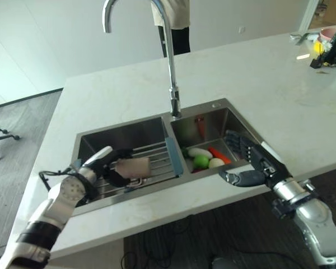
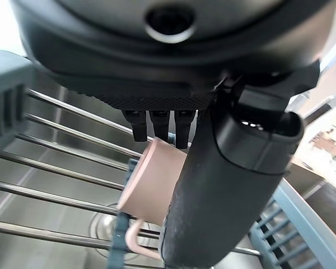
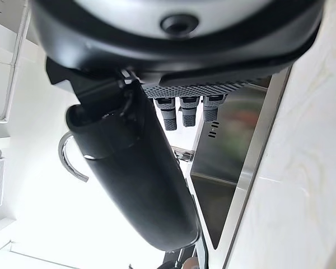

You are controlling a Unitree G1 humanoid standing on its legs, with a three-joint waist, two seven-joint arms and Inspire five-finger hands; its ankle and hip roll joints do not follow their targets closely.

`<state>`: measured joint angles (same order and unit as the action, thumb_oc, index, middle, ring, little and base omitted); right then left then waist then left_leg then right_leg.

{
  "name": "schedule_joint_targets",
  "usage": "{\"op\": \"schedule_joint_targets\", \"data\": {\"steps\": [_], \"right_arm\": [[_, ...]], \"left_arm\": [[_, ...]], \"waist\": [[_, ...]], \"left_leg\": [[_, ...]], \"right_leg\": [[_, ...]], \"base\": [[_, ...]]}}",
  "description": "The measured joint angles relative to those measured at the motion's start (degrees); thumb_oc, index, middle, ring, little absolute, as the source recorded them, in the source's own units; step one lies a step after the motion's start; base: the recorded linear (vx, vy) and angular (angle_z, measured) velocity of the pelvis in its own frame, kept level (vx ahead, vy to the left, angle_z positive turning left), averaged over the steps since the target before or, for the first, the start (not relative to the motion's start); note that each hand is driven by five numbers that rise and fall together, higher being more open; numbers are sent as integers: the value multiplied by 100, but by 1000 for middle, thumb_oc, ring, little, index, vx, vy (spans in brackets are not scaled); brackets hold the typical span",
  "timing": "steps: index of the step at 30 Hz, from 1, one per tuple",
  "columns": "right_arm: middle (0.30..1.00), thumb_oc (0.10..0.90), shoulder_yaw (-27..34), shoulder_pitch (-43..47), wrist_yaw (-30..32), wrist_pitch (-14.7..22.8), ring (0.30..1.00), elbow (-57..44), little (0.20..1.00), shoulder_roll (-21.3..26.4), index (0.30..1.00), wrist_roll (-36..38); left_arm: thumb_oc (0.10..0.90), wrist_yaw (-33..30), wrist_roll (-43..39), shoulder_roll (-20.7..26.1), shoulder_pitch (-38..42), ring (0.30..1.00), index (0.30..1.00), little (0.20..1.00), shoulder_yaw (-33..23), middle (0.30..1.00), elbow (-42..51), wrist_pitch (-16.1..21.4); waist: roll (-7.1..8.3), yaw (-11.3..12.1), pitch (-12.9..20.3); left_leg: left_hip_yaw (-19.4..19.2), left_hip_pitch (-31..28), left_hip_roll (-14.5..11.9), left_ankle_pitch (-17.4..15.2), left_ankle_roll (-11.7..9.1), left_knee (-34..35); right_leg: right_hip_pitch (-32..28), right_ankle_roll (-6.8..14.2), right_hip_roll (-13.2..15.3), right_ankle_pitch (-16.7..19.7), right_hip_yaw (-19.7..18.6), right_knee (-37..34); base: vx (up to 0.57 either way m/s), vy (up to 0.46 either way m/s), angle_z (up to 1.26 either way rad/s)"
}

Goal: Place the dishes in the dishwasher.

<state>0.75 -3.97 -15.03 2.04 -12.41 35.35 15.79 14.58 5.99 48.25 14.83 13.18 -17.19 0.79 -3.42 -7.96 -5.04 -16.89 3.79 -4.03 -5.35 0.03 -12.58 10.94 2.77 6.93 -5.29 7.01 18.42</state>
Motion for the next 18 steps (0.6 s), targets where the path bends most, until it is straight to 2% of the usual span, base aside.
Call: {"op": "schedule_joint_targets", "data": {"steps": [9, 18], "right_arm": [[900, 800, 0, 0, -4, -3, 900, 0, 900, 0, 900, -4], [900, 800, -1, 2, -6, -4, 900, 0, 900, 1, 900, -5]], "left_arm": [[800, 259, 381, 1, 4, 900, 900, 900, 4, 900, 496, 444], [800, 360, 689, 14, 68, 900, 900, 900, 19, 900, 378, 426]], "waist": [[2, 10, -1], [3, 0, -2]], "left_leg": [[-7, -2, -7, -5, -6, 4], [-20, -21, -25, -21, -26, 5]], "right_leg": [[-13, -1, -15, 3, -14, -17], [-15, -4, -32, 0, -18, -31]], "base": [[0, 0, 0], [0, 0, 0]]}}
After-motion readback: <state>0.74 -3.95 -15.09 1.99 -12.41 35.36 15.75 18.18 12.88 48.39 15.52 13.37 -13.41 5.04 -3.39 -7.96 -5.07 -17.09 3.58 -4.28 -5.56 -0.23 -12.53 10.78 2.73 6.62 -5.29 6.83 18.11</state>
